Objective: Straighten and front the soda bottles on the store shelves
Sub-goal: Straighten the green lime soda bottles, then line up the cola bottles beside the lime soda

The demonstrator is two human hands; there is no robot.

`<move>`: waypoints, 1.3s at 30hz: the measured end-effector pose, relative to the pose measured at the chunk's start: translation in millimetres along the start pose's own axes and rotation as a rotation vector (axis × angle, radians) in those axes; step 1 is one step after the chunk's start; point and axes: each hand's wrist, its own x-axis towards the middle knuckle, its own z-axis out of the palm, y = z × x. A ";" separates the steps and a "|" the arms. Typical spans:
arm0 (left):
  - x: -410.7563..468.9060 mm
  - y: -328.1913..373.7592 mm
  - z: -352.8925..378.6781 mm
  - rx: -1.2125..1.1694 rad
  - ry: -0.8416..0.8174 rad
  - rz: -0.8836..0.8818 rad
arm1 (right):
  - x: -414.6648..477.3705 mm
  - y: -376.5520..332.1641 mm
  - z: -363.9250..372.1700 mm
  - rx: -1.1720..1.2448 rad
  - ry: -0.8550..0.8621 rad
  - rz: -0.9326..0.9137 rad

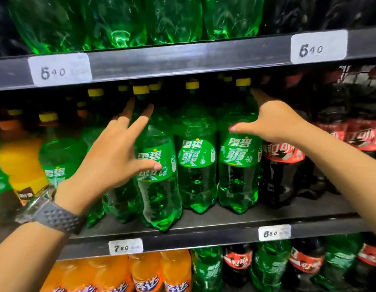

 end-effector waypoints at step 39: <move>162.8 255.5 60.8 -0.160 -0.045 0.247 | -37.5 170.7 -45.8 0.122 0.252 0.408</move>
